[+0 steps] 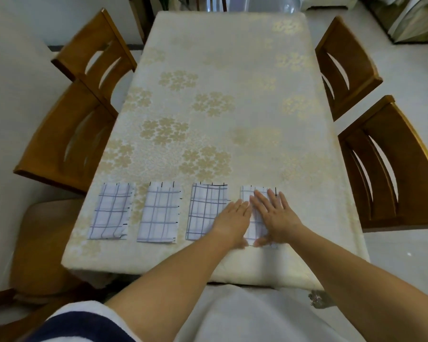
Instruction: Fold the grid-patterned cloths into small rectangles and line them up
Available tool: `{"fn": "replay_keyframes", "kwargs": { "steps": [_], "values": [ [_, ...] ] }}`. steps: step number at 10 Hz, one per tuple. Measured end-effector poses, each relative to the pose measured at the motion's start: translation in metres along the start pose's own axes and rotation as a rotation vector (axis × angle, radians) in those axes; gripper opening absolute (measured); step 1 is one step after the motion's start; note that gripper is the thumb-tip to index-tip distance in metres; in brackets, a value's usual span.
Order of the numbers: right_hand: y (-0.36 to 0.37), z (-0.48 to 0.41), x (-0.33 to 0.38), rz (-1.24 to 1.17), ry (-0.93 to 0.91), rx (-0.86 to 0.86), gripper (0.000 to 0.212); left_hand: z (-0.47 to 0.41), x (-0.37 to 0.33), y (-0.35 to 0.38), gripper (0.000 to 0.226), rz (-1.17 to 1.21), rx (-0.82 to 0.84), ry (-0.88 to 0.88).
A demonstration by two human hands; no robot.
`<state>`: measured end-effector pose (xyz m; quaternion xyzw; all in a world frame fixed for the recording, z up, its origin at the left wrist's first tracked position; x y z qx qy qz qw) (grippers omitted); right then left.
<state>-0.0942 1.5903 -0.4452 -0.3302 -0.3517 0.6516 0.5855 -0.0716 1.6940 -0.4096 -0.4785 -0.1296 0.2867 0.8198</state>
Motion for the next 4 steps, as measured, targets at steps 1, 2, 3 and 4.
{"fn": "replay_keyframes", "kwargs": {
  "steps": [1,2,3,4],
  "values": [
    [-0.01,0.004,0.004,0.01,-0.015,-0.01,0.123,0.014,0.025,-0.016,0.088,0.136,-0.101,-0.039],
    [-0.032,0.014,0.013,0.051,-0.059,-0.142,0.099,0.036,0.055,-0.028,0.07,0.188,-0.177,-0.099],
    [-0.058,0.021,0.021,-0.095,0.041,-0.19,0.074,0.056,0.084,-0.033,0.054,0.168,-0.176,-0.132],
    [-0.088,0.025,0.05,-0.274,0.124,-0.241,0.053,0.081,0.109,-0.036,0.044,0.184,-0.184,-0.16]
  ]
}}
Point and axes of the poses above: each hand's wrist, its own z-axis away from the middle knuckle, its own y-axis out of the palm, x = y × z, the point moved 9 cm from there along -z, towards the middle knuckle, and after that the axes turned 2 degrees about -z, right-handed, at the moved point
